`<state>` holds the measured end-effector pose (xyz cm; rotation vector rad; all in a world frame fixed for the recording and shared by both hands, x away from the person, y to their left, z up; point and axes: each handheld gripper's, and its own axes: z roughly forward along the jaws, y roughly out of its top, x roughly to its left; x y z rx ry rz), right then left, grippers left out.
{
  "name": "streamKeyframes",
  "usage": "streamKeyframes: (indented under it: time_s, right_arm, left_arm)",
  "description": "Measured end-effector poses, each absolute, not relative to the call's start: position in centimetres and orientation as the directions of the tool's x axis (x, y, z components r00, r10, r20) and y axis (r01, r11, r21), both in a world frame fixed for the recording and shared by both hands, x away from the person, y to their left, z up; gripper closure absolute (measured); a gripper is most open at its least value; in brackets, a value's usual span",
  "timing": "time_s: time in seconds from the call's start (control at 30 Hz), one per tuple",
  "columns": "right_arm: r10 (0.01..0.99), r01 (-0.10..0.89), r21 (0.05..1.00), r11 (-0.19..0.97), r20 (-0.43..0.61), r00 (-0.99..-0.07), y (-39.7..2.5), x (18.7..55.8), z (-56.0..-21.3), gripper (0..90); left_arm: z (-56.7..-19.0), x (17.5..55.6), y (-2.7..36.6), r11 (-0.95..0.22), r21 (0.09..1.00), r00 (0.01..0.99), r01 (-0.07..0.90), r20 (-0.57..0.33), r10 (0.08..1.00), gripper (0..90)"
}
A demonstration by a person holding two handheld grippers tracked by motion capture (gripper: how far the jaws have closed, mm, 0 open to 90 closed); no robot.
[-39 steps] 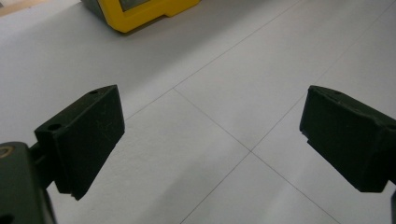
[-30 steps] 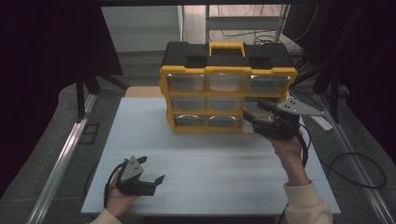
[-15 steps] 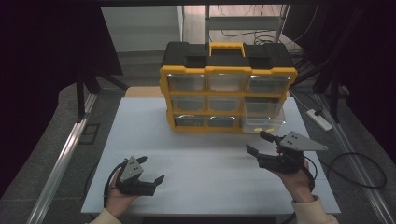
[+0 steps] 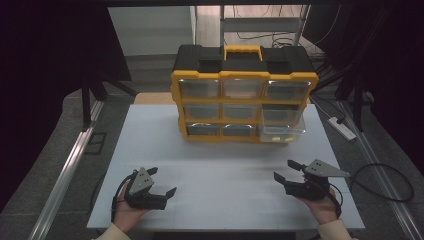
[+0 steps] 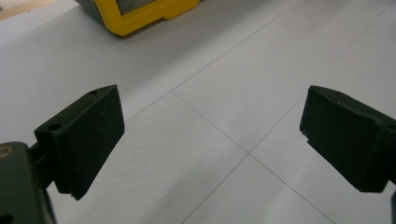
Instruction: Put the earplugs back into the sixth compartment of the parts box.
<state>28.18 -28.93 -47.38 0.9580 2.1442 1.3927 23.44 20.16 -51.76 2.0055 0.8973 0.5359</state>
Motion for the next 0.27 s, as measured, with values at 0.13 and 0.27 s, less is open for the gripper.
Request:
streamKeyframes:
  time_s: [0.13, 0.27]
  right_arm:
    - [0.731, 0.325, 0.906, 0.270, 0.027, -0.682, -28.91, 28.23, -47.52, 28.6]
    - [0.729, 0.330, 0.901, 0.283, 0.021, -0.684, -28.81, 28.25, -47.76, 28.1]
  left_arm:
    - [-51.76, 23.44, 20.18, -0.377, 0.839, 0.651, 0.392, 0.037, 0.758, 6.2]
    - [-51.77, 23.48, 20.17, -0.383, 0.836, 0.650, 0.392, 0.043, 0.758, 6.2]
